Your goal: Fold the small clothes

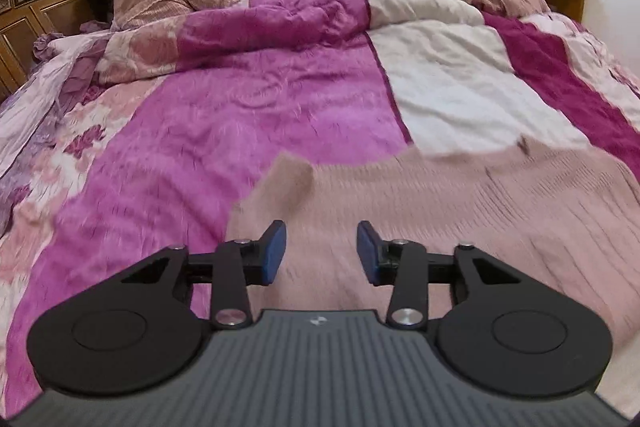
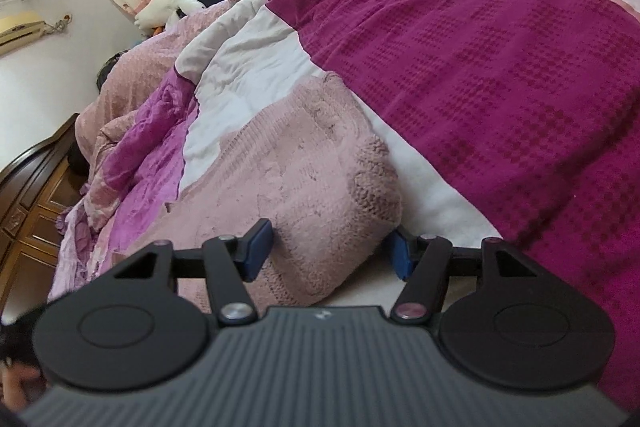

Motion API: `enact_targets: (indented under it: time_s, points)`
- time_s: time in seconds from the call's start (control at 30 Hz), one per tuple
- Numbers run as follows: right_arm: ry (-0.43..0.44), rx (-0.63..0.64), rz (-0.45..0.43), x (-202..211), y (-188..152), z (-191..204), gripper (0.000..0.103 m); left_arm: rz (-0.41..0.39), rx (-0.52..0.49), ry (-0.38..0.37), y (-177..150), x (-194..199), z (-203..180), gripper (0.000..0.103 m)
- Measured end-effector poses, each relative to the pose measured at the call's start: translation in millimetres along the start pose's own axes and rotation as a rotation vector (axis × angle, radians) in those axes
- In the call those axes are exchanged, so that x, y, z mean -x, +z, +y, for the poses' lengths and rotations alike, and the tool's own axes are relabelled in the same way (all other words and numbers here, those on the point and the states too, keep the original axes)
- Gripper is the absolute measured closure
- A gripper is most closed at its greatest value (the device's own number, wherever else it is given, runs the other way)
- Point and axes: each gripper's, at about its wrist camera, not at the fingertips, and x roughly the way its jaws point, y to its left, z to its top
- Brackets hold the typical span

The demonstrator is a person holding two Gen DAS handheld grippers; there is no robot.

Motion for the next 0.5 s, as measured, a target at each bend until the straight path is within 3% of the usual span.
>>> enact_targets:
  time_s: [0.17, 0.27, 0.5]
  points:
    - [-0.017, 0.037, -0.015, -1.1, -3.5, 4.2, 0.041, 0.010, 0.039, 0.073, 14.2, -46.4, 17.0, 0.072]
    - [-0.022, 0.061, -0.024, -1.2, -5.4, 5.0, 0.041, 0.034, 0.032, 0.174, 13.6, -72.6, 23.4, 0.071]
    - [-0.017, 0.052, -0.029, -0.5, -5.9, 4.6, 0.040, 0.059, 0.021, 0.203, 5.0, -89.7, 26.0, 0.070]
